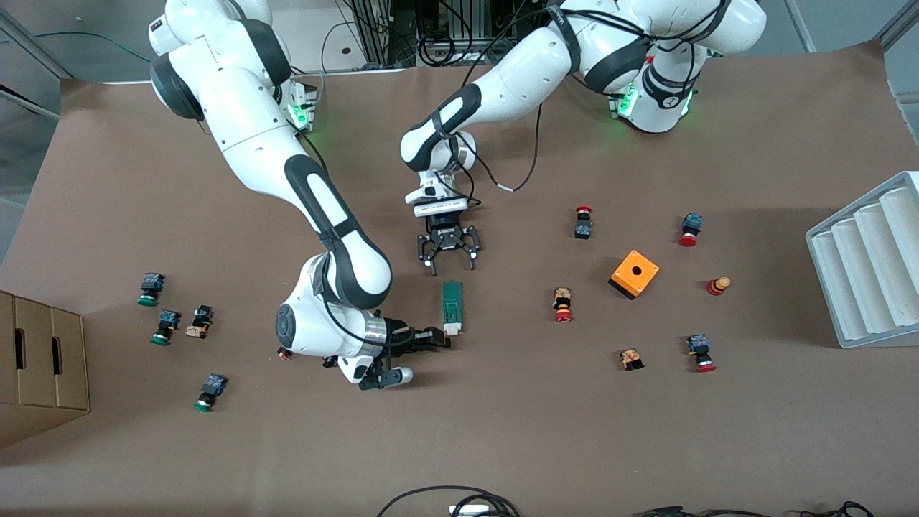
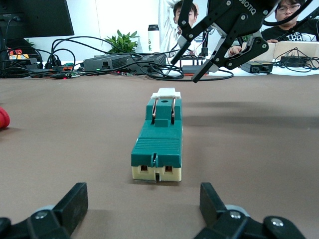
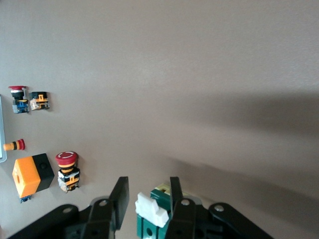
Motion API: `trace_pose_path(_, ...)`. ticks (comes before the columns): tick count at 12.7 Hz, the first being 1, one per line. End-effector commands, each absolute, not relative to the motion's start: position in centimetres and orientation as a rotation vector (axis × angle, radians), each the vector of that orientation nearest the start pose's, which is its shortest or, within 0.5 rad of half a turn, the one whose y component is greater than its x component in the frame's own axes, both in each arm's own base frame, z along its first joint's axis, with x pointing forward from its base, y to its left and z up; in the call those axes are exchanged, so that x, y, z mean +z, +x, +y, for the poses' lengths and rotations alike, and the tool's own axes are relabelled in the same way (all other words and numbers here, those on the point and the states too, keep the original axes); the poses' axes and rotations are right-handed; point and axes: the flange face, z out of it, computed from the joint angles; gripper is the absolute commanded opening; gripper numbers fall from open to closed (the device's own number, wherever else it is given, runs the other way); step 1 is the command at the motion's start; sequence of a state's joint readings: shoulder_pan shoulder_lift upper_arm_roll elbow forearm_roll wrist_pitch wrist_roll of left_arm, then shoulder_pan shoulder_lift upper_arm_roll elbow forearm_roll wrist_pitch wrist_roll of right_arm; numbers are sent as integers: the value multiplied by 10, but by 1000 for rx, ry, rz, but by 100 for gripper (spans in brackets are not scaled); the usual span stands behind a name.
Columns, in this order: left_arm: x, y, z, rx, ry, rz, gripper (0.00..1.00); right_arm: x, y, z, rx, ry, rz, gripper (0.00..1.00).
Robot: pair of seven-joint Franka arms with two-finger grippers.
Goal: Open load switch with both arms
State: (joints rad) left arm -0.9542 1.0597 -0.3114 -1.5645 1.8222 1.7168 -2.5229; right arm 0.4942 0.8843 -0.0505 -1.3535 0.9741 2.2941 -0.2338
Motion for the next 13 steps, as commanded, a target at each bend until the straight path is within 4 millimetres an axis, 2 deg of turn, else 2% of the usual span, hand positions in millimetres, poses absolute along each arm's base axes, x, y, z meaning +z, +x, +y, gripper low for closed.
trace_pose_path(1, 22, 297, -583, -1827, -2421, -152, 100, 200, 669, 342, 16, -2414, -22, 41)
trace_pose_path(13, 22, 297, -583, -1825, -2420, -152, 100, 179, 658, 344, 67, -2335, 69, 39)
